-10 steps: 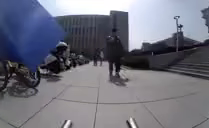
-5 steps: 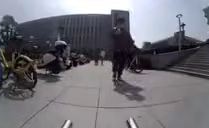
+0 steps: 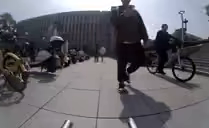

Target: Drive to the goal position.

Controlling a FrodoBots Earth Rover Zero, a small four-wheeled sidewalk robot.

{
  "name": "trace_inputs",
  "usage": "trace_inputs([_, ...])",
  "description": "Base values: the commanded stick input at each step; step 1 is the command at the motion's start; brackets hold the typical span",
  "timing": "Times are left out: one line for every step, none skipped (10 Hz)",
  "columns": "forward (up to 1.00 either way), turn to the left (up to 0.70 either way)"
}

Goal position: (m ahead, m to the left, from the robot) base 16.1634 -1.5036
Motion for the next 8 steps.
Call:
trace_inputs([0.7,0.01])
trace_inputs([0.7,0.01])
trace_inputs([0.7,-0.02])
trace_inputs([0.7,-0.09])
trace_inputs([0.7,-0.19])
trace_inputs([0.7,-0.33])
trace_inputs([0.7,-0.34])
trace_inputs([0.7,-0.34])
